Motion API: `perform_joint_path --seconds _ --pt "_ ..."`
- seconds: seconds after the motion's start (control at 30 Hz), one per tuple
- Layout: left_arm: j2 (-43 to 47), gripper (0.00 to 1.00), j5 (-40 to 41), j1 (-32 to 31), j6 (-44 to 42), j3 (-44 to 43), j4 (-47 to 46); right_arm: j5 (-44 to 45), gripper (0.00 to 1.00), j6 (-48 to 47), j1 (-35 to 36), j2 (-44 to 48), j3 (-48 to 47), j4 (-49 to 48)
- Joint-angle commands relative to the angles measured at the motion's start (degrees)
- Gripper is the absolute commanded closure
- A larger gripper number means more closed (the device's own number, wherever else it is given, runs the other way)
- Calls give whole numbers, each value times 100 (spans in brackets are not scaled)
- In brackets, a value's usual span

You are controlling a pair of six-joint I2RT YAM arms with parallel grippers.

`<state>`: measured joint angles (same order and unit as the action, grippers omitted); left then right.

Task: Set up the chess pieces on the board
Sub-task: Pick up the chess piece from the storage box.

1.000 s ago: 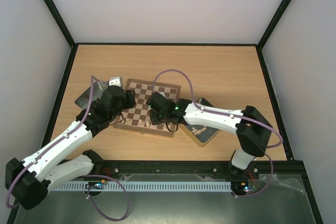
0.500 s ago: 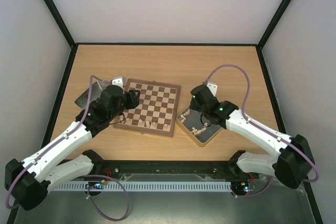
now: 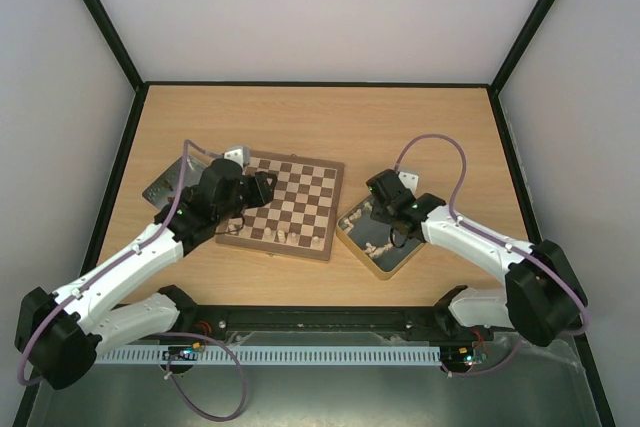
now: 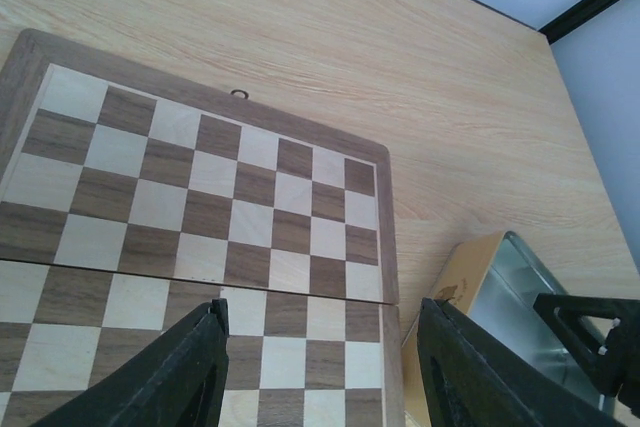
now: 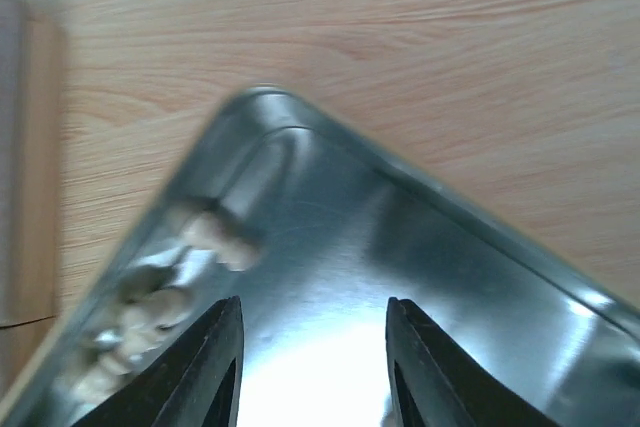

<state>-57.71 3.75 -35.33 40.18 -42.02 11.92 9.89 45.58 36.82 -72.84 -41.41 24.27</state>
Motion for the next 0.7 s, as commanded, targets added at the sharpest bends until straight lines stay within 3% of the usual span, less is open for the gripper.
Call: perform_joint_path --seconds 0.0,0.37,0.57,0.67 --pt "33 45 -114 30 172 86 -292 1023 61 228 -26 151 154 983" --pt "-64 45 -102 27 49 -7 -215 -251 64 220 -26 -101 612 325" --pt "-105 45 -101 27 37 6 -217 -186 77 182 -26 -309 659 230" --pt "-144 45 -134 33 27 -23 -219 -220 92 139 -26 -297 660 226"
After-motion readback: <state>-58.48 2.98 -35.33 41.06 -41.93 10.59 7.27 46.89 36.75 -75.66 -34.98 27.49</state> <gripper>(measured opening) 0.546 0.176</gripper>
